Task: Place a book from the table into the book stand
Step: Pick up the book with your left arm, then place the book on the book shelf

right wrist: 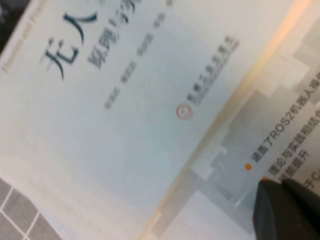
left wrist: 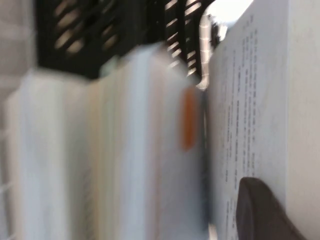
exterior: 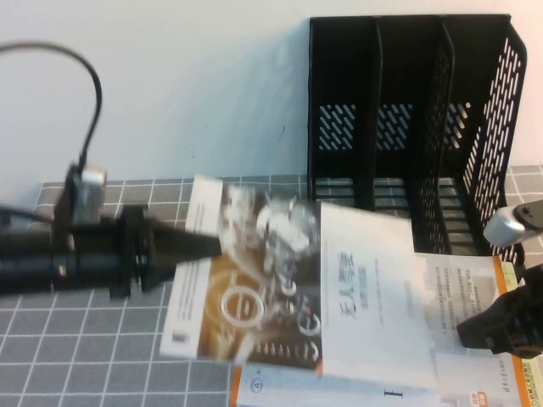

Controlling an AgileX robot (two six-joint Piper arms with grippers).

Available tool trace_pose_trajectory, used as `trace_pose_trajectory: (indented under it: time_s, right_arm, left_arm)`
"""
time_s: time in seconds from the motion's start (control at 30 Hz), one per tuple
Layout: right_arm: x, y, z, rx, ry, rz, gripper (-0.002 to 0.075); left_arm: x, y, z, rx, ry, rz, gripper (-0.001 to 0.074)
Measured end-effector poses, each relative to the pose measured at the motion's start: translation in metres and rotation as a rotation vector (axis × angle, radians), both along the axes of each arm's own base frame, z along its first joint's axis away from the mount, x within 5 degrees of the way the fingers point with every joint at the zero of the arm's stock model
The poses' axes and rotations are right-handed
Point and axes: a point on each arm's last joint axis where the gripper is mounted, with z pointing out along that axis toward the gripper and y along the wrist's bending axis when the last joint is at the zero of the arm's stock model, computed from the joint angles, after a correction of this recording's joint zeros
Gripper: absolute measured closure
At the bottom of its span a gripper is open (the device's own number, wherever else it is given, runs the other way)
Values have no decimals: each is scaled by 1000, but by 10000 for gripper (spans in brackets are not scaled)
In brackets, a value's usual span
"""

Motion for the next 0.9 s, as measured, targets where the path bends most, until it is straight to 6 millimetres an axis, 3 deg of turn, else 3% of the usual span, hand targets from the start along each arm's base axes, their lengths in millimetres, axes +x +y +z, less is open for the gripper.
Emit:
trace_pose_trajectory:
  time_s: [0.33, 0.5, 0.6, 0.73, 0.9]
  right_arm:
    - [-10, -7, 15, -74, -113, 22, 728]
    - [-27, -16, 44, -106, -246, 33, 728]
    - [-40, -18, 68, -85, -327, 26, 728]
    - [-62, -21, 96, -61, -425, 33, 728]
    - [-93, -30, 113, -82, -497, 26, 728]
  left_arm:
    - [41, -16, 119, 187, -215, 15, 635]
    - [61, -28, 177, 261, -337, 103, 636]
    - [71, -35, 194, 266, -352, 128, 636]
    - [85, -47, 201, 264, -342, 174, 636]
    - [99, -59, 192, 333, -339, 216, 636]
